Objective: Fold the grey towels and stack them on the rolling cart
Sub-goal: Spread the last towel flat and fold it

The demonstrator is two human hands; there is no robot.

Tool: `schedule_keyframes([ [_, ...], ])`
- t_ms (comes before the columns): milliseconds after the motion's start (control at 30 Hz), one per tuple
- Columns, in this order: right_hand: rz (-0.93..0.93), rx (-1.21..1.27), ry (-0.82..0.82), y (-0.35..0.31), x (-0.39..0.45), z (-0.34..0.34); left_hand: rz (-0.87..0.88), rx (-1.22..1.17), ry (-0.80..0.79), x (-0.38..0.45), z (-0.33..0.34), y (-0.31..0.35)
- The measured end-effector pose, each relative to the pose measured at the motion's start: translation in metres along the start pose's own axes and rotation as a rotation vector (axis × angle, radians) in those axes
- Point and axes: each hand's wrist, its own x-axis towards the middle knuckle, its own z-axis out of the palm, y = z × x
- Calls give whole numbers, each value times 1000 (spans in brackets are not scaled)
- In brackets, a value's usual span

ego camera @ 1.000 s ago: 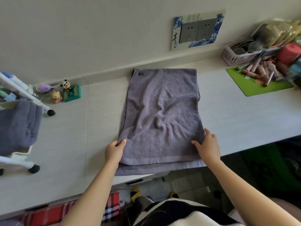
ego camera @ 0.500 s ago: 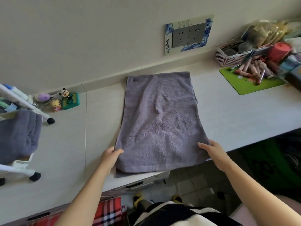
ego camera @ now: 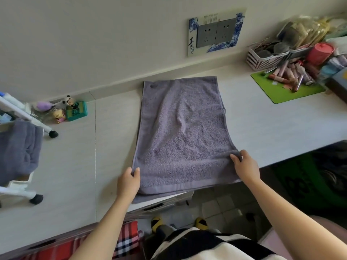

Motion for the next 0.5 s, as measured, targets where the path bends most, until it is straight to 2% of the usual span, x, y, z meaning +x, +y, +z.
schedule_keyframes([
  [300, 13, -103, -2, 4, -8, 9, 93, 302, 0, -11, 19, -16],
  [433, 17, -56, 15, 6, -13, 13, 60, 353, 85, -11, 20, -17],
  [500, 7, -38, 36, 6, -14, 14, 110, 343, 139, -11, 23, -18],
])
